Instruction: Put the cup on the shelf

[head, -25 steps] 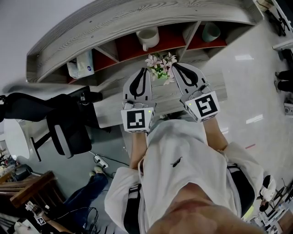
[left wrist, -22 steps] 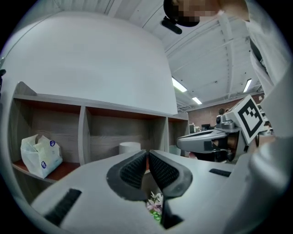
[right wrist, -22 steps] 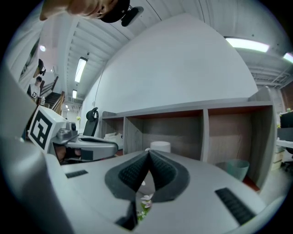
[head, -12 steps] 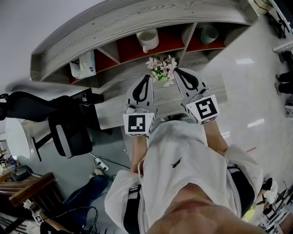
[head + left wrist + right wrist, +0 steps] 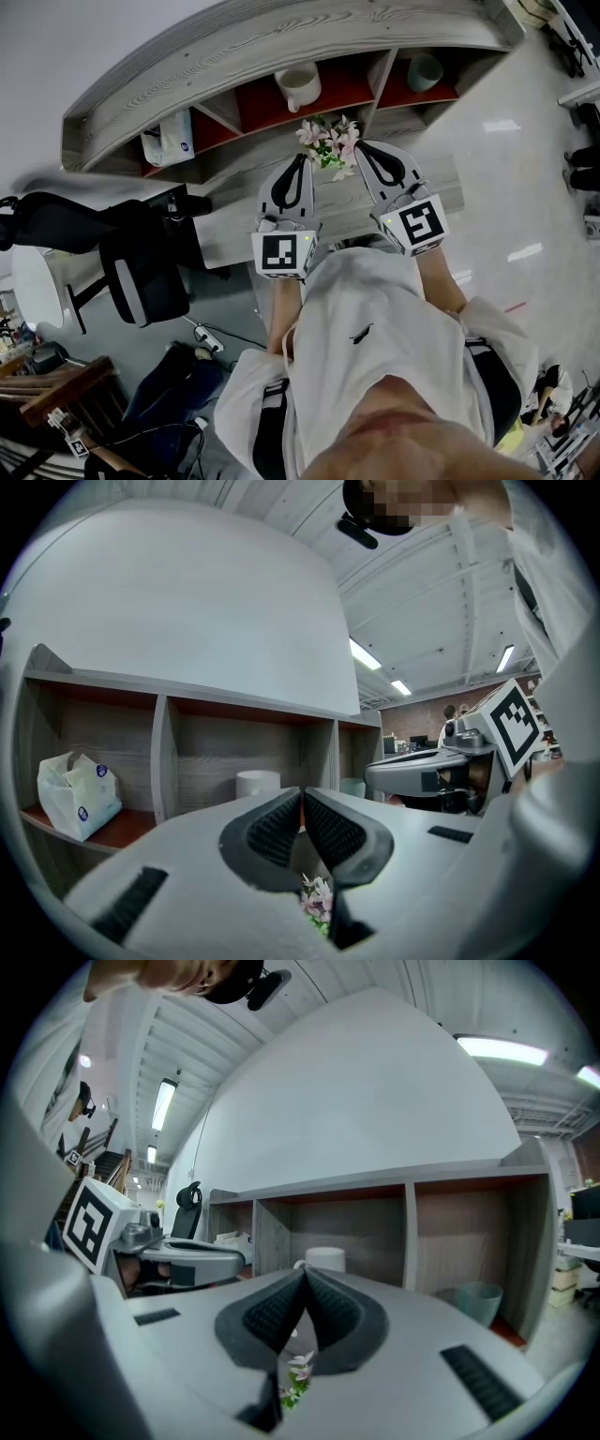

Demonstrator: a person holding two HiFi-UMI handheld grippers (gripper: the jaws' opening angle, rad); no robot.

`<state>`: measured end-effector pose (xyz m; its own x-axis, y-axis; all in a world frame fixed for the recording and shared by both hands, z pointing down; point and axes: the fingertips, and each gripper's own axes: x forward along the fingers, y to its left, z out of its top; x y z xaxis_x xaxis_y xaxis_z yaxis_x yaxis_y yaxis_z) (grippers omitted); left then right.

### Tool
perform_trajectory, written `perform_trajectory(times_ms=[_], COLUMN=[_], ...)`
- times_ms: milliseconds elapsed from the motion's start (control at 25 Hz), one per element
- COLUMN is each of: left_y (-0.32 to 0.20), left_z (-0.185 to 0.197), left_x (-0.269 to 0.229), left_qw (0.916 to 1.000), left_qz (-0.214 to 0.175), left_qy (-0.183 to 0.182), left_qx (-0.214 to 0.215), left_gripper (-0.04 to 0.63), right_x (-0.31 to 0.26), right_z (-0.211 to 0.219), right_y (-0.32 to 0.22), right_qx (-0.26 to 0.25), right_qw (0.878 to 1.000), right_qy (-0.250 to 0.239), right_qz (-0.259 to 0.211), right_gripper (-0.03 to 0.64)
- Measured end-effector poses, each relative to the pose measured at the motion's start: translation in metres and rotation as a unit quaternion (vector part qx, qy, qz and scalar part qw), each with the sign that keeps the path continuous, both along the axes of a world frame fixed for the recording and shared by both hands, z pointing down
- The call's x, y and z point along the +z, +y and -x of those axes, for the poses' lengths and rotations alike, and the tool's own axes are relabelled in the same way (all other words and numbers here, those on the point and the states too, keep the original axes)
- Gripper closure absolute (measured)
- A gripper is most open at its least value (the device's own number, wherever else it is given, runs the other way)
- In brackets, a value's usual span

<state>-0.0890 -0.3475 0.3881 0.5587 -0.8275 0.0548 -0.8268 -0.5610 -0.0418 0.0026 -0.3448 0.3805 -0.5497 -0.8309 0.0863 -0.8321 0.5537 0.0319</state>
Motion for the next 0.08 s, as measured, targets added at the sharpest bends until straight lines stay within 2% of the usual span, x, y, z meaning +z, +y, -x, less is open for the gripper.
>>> perform_trajectory(times_ms=[80], left_y=[-0.0019], left_z=[-0.0010], left_x=[0.0009], left_qw=[1.0000], left_qz=[0.001], left_qy=[0.001], left_qx=[-0.001], left_gripper=[0.558], right_x=[-0.0002], right_z=[-0.0002], right_y=[-0.0010], right_qx=[-0.002], right_qw=[1.000], right_qy=[0.002], right_qz=[-0.001], right_gripper=[0.586])
